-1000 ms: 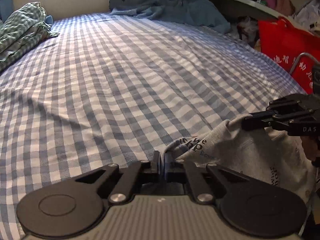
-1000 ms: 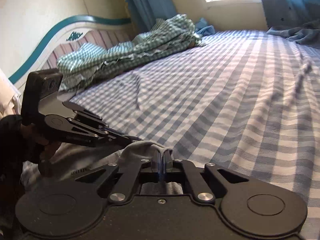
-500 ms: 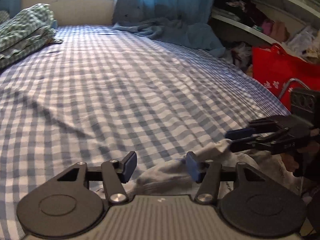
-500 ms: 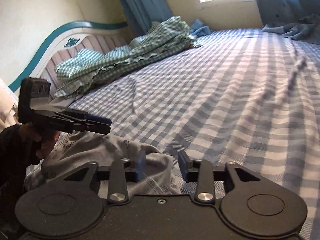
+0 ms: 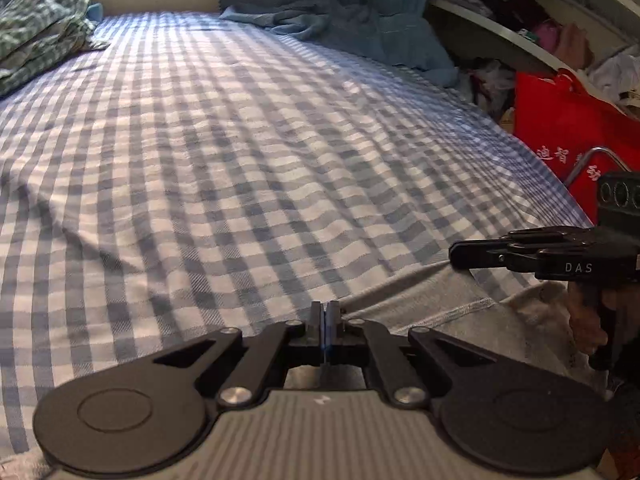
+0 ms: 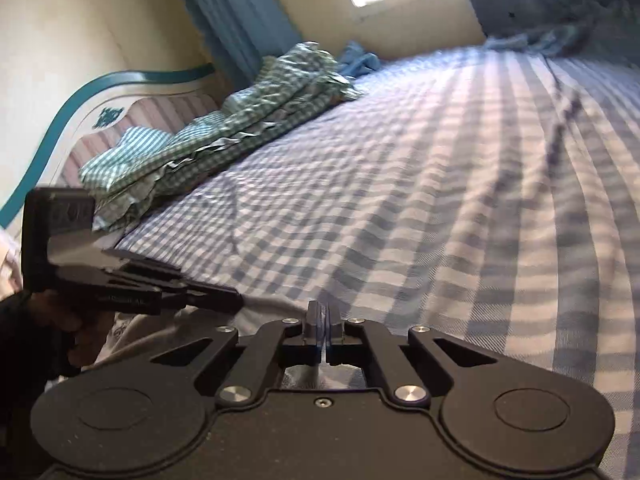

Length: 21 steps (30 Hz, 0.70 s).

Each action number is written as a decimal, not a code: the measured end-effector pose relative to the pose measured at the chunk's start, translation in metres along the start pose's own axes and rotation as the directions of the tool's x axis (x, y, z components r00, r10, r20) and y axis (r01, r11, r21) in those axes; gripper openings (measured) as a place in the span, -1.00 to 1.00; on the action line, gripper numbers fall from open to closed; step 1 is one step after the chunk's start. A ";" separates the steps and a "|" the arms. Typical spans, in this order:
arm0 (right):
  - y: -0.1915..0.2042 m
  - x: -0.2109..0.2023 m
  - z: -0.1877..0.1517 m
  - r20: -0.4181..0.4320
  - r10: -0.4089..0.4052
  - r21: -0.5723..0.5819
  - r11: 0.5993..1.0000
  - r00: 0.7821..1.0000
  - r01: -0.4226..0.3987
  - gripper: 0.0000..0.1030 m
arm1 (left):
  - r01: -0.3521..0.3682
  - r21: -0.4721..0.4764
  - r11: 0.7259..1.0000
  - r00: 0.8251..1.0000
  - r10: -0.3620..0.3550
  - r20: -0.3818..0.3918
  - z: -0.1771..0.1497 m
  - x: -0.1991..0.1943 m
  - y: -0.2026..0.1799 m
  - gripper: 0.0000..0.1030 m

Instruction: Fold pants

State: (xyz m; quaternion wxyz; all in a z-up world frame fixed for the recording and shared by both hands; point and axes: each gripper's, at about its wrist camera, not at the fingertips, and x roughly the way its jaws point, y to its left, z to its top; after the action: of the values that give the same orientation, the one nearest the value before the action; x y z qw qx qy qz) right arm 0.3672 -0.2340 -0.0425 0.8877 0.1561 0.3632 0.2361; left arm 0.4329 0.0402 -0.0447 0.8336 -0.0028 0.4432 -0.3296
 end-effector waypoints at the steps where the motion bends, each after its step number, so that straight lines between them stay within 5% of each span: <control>1: -0.003 0.003 -0.001 0.003 -0.025 0.007 1.000 1.000 0.025 -1.00 | 0.009 -0.008 1.000 1.000 -0.009 -0.004 -0.002 0.000 0.003 -1.00; 4: -0.006 -0.002 -0.001 -0.001 -0.039 -0.036 0.999 0.999 0.039 -0.97 | -0.020 0.023 1.000 0.998 0.019 0.055 -0.007 -0.012 -0.003 -0.84; 6: -0.001 -0.018 -0.002 -0.006 -0.021 -0.113 0.993 1.000 0.020 -0.59 | -0.059 0.040 0.997 0.995 0.055 0.087 -0.010 -0.025 -0.009 -0.14; 8: 0.005 -0.039 -0.008 -0.015 -0.046 -0.236 0.971 0.999 0.041 -0.12 | -0.058 0.068 0.996 0.990 0.049 0.135 -0.015 -0.039 -0.020 0.21; 10: 0.006 -0.061 -0.019 -0.039 -0.071 -0.344 0.937 0.997 0.053 -0.05 | -0.055 0.106 0.993 0.988 0.039 0.148 -0.020 -0.048 -0.037 0.22; 15: 0.004 -0.075 -0.045 -0.126 -0.096 -0.447 0.894 0.987 0.029 -0.16 | -0.037 0.159 0.987 0.992 0.016 0.128 -0.040 -0.038 -0.079 0.22; 18: 0.010 -0.058 -0.049 -0.166 -0.080 -0.499 0.866 0.983 -0.013 -0.74 | -0.070 0.168 0.983 0.995 0.057 0.081 -0.055 -0.027 -0.090 0.22; 21: 0.015 -0.047 -0.054 -0.201 -0.111 -0.563 0.826 0.973 -0.022 -0.95 | -0.091 0.116 0.989 0.995 0.085 0.054 -0.069 -0.023 -0.081 0.22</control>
State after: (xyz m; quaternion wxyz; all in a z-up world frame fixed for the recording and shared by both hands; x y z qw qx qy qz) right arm 0.2941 -0.2406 -0.0463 0.8527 -0.1478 0.3792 0.3276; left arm 0.3284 0.0093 -0.0456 0.8567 0.0583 0.4019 -0.3181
